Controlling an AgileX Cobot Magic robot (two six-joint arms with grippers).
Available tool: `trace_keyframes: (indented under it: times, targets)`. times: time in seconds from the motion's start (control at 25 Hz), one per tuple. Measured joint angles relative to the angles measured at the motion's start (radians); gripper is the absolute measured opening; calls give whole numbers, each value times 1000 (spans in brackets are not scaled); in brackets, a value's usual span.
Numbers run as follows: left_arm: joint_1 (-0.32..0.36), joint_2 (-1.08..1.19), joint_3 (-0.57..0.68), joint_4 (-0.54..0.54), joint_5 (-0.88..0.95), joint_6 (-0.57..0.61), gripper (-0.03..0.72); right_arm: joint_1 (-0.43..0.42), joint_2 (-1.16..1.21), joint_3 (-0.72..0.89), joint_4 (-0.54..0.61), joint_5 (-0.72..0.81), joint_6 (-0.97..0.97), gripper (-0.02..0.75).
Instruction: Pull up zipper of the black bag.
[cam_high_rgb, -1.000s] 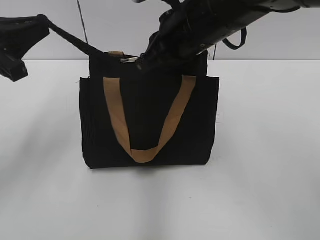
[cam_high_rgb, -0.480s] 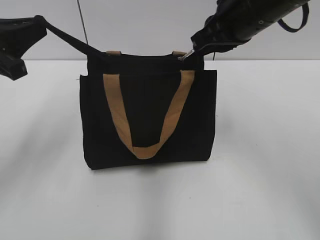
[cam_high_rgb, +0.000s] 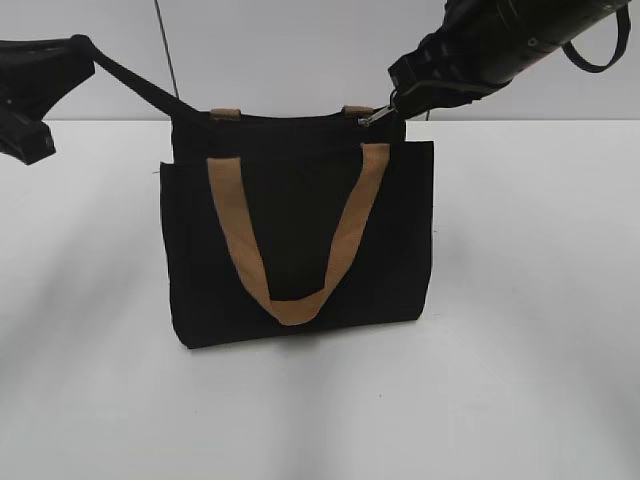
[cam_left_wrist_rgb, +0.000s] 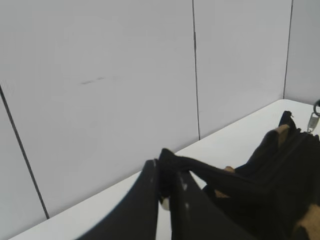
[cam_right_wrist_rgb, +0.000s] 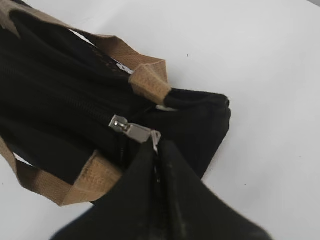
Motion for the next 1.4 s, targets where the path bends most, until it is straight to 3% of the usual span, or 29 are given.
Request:
trace_keyframes:
  times: [0.12,0.24,0.36,0.44,0.6,0.88,1.12,1.4]
  targets:
    - [0,0,0,4,8,0,27,0,0,0,29,1,1,78]
    - [0,-3,0,6,49,-7,76,-2,-9,0,34,1,1,251]
    - [0,-6,0,5,104,-42,216,-3,-26,0,36,2,1,420]
    - [0,-7,0,5,155,-64,338,-3,-41,0,36,9,1,476]
    - [0,-7,0,-31,321,-80,435,-3,-74,0,27,31,1,507]
    - [1,-7,0,-362,703,-84,449,-4,-98,0,-30,83,13,508]
    - [-39,-7,-100,-571,1125,-81,449,-48,-99,-2,-146,223,283,505]
    - [-58,-7,-312,-884,1628,196,445,-219,-99,-5,-221,470,382,474]
